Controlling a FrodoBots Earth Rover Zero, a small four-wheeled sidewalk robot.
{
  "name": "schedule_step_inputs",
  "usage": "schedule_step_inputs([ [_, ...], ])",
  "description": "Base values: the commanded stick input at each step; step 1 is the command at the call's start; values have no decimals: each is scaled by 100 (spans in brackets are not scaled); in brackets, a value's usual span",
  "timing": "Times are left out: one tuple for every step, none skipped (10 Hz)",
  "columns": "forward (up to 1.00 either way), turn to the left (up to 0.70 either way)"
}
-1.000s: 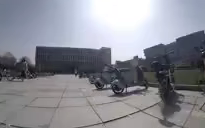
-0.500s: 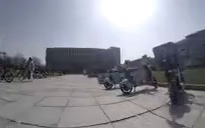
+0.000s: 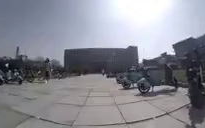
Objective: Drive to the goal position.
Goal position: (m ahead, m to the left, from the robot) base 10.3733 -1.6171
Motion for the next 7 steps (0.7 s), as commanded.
schedule_step_inputs([
  [30, 0],
  [100, 0],
  [100, 0],
  [100, 0],
  [100, 0],
  [100, 0],
  [100, 0],
])
